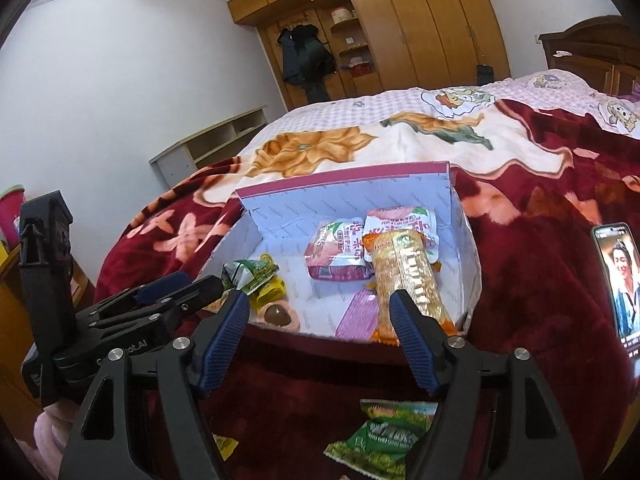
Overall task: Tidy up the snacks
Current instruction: 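Release the green packet in the box with the left tool while the right releases the bread-roll packet, then withdraw both tools and grasp a yellow candy with the left tool while the right grasps a green pea packet, then carry the yellow candy with the left tool while the right carries the green packet to the box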
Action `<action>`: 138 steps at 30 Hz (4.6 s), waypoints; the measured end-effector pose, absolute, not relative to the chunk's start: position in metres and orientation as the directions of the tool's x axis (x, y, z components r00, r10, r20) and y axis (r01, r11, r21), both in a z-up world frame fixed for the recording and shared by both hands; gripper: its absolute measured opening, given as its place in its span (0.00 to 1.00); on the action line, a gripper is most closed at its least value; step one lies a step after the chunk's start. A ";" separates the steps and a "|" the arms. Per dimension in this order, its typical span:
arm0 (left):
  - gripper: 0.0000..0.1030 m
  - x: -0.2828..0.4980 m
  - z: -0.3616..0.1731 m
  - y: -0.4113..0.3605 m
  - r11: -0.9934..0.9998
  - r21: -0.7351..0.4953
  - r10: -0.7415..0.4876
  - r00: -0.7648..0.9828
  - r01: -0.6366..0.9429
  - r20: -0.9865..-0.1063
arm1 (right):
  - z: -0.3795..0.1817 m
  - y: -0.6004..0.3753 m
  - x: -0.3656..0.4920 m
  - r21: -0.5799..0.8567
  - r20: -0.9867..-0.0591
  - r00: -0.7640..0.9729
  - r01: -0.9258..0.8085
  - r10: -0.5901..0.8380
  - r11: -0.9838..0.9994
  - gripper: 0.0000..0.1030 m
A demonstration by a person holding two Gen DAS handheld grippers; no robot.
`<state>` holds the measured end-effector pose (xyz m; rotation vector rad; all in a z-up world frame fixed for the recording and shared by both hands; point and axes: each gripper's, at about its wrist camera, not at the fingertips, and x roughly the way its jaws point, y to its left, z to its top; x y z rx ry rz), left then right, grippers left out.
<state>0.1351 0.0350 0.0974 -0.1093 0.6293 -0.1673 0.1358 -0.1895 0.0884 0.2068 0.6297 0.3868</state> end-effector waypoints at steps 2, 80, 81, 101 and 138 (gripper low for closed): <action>0.67 0.130 0.098 0.034 0.981 -0.149 -0.190 0.796 0.127 -0.575 | 0.088 -0.189 0.130 0.305 -0.531 0.741 -0.285 0.411 0.909 0.72; 0.35 0.047 0.040 0.008 0.988 -0.058 -0.145 0.758 0.140 -0.637 | 0.026 -0.217 0.086 0.332 -0.649 0.681 -0.147 0.339 0.932 0.72; 0.35 0.050 0.040 0.010 0.989 -0.061 -0.141 0.759 0.132 -0.635 | 0.025 -0.217 0.088 0.331 -0.652 0.679 -0.145 0.337 0.933 0.72; 0.36 0.065 0.029 0.021 0.989 -0.109 -0.145 0.756 0.098 -0.639 | 0.005 -0.205 0.104 0.247 -0.678 0.692 -0.102 0.247 0.964 0.68; 0.36 0.062 0.058 0.021 0.989 -0.098 -0.149 0.800 0.113 -0.580 | 0.035 -0.196 0.072 0.276 -0.542 0.759 -0.246 0.361 0.929 0.42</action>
